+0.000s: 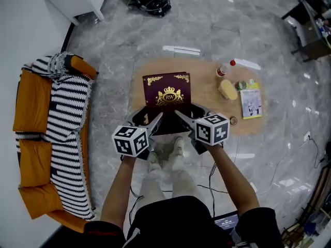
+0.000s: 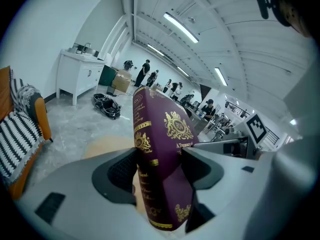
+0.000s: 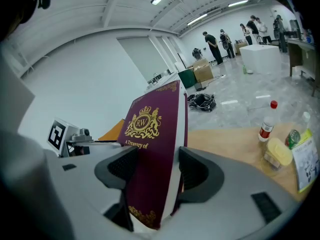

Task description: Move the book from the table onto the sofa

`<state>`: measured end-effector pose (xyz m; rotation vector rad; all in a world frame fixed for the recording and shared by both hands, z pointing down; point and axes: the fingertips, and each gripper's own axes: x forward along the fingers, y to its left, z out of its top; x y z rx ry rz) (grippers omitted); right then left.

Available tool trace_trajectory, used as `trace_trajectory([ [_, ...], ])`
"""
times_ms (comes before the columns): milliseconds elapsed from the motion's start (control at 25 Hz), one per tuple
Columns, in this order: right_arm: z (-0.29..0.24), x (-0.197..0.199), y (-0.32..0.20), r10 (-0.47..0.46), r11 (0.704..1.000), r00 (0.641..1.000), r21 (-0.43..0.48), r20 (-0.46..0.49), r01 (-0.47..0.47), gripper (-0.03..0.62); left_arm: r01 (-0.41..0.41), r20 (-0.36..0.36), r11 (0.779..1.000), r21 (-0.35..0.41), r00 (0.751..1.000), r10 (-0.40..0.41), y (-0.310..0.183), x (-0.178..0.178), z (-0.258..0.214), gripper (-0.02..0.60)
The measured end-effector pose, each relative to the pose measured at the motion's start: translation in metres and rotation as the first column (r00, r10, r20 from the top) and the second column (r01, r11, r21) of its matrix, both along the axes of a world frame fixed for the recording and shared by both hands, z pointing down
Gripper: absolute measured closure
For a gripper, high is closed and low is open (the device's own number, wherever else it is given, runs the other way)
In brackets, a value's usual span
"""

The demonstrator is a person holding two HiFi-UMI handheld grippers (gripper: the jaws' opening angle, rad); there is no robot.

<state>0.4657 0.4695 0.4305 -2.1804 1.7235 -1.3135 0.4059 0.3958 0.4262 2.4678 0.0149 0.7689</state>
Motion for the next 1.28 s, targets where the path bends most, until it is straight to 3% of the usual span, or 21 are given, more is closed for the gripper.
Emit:
trace_trajectory([
  [280,-0.039,0.006,-0.003,-0.064,0.997,0.998,0.035,-0.016,0.065,0.319,0.039,-0.024,0.997,0.061,0.999,-0.038,0.0,0.003,-0.042,0.288],
  [680,-0.089,-0.011,-0.009,-0.17,0.981,0.985,0.084,-0.035,0.173,0.319,0.148,-0.048,0.982,0.119,0.988,-0.143,0.002,-0.022,-0.095,0.288],
  [1040,-0.112,-0.053,-0.058,-0.272,0.952,0.96,0.123,-0.07,0.279,0.319,0.261,-0.09,0.956,0.136,0.964,-0.251,-0.04,-0.07,-0.118,0.288],
  [1280,-0.123,-0.055,-0.062,-0.331,0.929,0.94,0.145,-0.081,0.34,0.319,0.329,-0.102,0.932,0.15,0.943,-0.317,-0.038,-0.077,-0.13,0.289],
])
